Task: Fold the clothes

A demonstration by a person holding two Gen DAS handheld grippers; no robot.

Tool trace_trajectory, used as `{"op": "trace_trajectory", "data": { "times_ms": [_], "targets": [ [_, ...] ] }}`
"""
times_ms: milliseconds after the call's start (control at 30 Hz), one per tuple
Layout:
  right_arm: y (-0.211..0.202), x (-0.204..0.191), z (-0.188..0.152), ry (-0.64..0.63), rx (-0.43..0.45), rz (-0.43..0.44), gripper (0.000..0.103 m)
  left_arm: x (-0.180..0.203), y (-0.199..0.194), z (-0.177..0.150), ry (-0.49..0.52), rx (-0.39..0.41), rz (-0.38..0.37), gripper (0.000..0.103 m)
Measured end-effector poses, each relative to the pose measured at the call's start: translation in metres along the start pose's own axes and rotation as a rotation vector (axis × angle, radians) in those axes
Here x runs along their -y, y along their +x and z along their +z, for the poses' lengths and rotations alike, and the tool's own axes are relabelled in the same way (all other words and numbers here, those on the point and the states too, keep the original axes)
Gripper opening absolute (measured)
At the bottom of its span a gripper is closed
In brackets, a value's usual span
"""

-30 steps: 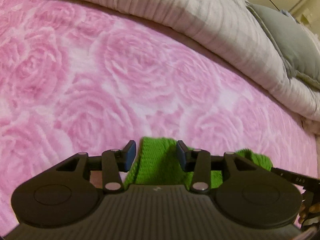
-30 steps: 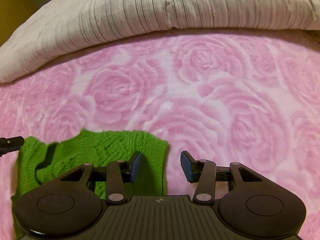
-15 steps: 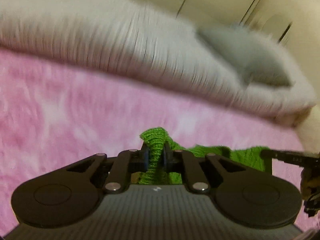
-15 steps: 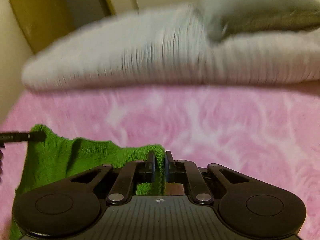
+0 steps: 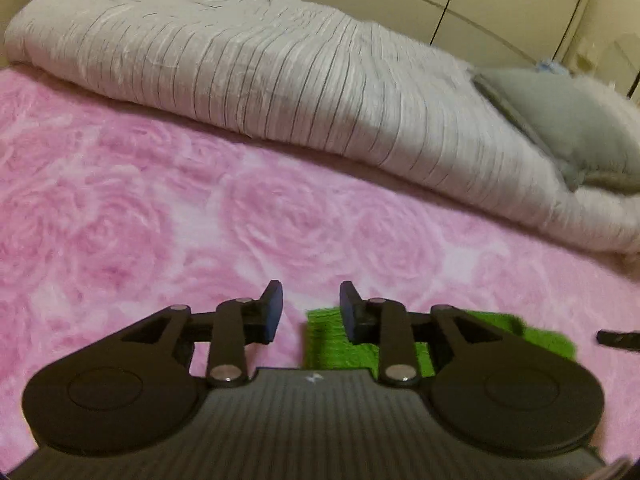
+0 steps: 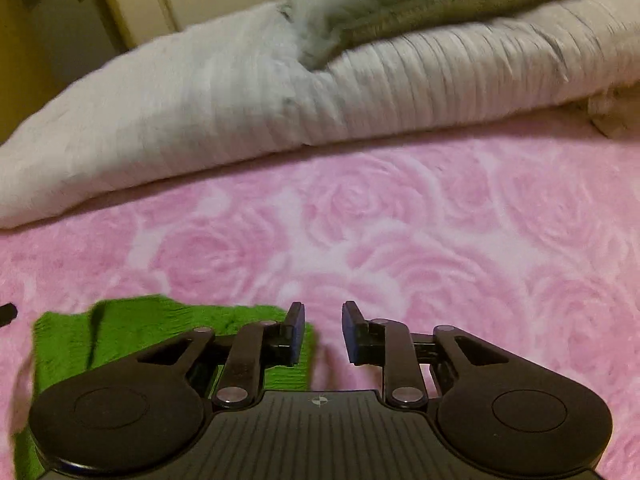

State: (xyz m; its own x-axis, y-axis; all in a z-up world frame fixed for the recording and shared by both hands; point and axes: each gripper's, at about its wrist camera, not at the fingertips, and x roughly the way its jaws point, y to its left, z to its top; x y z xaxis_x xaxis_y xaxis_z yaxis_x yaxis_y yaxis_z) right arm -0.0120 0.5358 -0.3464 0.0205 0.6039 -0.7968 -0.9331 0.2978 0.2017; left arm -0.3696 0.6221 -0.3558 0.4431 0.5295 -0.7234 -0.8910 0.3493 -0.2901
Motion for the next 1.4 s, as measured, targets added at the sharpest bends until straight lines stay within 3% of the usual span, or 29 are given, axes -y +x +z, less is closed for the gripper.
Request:
{"op": "trace_trajectory", "data": {
  "times_ms": [67, 133, 233, 300, 400, 533, 667, 833, 900, 967, 1067, 1167, 1233, 1333, 1400],
  "targets": [
    [0.008, -0.013, 0.001, -0.084, -0.06, 0.09, 0.025, 0.01, 0.009, -0.009, 0.053, -0.092, -0.13, 0.008],
    [0.026, -0.025, -0.001, -0.149, -0.119, 0.096, 0.024, 0.024, 0.024, -0.018, 0.152, -0.136, -0.149, 0.008],
    [0.053, -0.034, -0.003, -0.203, -0.144, 0.04, 0.025, 0.028, 0.055, -0.015, 0.187, -0.122, -0.033, 0.009],
    [0.06, -0.025, 0.001, -0.146, -0.118, 0.013, 0.024, 0.025, 0.073, -0.004, 0.167, -0.114, 0.004, 0.008],
    [0.046, -0.009, 0.01, -0.034, -0.053, -0.003, 0.025, 0.024, 0.051, -0.012, 0.151, -0.122, -0.006, 0.009],
    [0.005, 0.025, 0.002, 0.071, -0.034, 0.09, 0.025, 0.024, 0.018, -0.026, 0.131, -0.136, -0.023, 0.014],
    [-0.042, 0.034, -0.034, 0.023, -0.091, 0.083, 0.025, 0.023, -0.016, -0.039, 0.111, -0.149, -0.04, 0.014],
    [-0.054, 0.031, -0.086, -0.024, -0.223, 0.065, 0.025, 0.009, -0.049, -0.082, 0.028, -0.209, 0.0, 0.014],
    [-0.052, 0.025, -0.099, -0.053, -0.239, 0.043, 0.025, 0.006, -0.051, -0.096, 0.043, -0.233, 0.019, 0.014],
    [-0.047, 0.018, -0.111, -0.109, -0.26, -0.007, 0.025, 0.002, -0.047, -0.112, 0.103, -0.266, 0.105, 0.016],
    [-0.052, 0.017, -0.118, -0.105, -0.251, -0.039, 0.025, -0.001, -0.06, -0.112, 0.094, -0.24, 0.115, 0.016],
    [-0.073, 0.016, -0.116, -0.084, -0.205, -0.03, 0.025, 0.001, -0.078, -0.111, 0.103, -0.206, 0.14, 0.016],
    [-0.083, 0.013, -0.122, -0.091, -0.195, 0.022, 0.025, 0.001, -0.083, -0.12, 0.101, -0.23, 0.122, 0.016],
    [-0.093, 0.0, -0.148, -0.147, -0.228, 0.056, 0.025, 0.001, -0.085, -0.143, 0.15, -0.296, 0.165, 0.017],
    [-0.092, -0.005, -0.172, -0.187, -0.299, 0.015, 0.025, -0.004, -0.099, -0.16, 0.157, -0.298, 0.214, 0.012]
  ]
}}
